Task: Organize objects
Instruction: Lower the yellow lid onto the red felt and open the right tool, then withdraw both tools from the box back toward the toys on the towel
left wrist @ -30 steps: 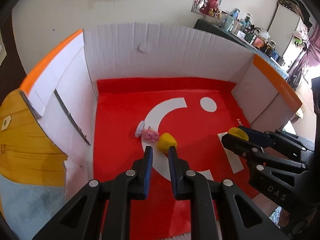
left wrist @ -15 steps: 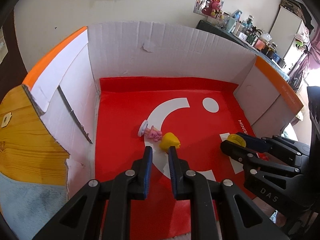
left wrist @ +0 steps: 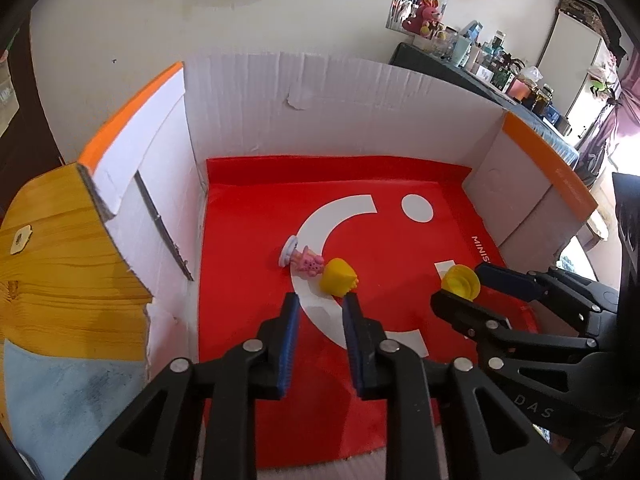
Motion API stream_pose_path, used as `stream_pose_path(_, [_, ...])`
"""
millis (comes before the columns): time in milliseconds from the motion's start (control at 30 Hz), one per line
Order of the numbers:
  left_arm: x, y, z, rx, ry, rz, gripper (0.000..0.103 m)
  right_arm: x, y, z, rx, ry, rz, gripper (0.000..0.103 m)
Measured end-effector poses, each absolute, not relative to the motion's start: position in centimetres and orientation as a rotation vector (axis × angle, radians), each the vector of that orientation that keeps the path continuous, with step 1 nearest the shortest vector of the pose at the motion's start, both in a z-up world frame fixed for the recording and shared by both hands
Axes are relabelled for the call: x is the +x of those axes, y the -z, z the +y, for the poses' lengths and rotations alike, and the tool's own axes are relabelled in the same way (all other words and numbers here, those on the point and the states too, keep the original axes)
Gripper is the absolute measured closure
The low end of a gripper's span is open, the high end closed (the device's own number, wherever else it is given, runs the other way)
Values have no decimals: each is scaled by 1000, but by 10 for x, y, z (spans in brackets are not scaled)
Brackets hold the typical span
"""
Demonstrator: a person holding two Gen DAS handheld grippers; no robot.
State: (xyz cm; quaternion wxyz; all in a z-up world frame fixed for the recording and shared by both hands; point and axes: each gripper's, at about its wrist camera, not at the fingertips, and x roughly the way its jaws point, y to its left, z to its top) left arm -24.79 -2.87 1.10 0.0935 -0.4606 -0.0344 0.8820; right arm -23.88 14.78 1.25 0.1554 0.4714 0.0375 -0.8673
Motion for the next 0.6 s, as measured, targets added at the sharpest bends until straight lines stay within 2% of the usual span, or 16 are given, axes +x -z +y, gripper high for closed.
stream_pose_path(100, [-243, -13, -29, -1362, -2619, -99, 79, -235, -17, 148, 1337, 2489, 110, 52])
stream_pose_path(200, [-238, -15, -30, -1356, -2624, -100, 73, -231, -20, 147, 1323, 2493, 113, 52])
stream_pose_path(300, [-232, -17, -30, -1348, -2628, -99, 73, -226, -23, 147, 1312, 2495, 113, 51])
stream_pose_path(433, [-224, -20, -31, -1341, -2633, -105, 72, -221, -26, 147, 1298, 2500, 110, 46])
stream_pose_path(500, [-220, -22, -32, -1337, -2638, -109, 67, -218, -28, 149, 1290, 2500, 101, 46])
stream_pose_path(600, [-213, -24, -33, -1327, -2648, -106, 66, -212, -31, 149, 1274, 2505, 95, 46])
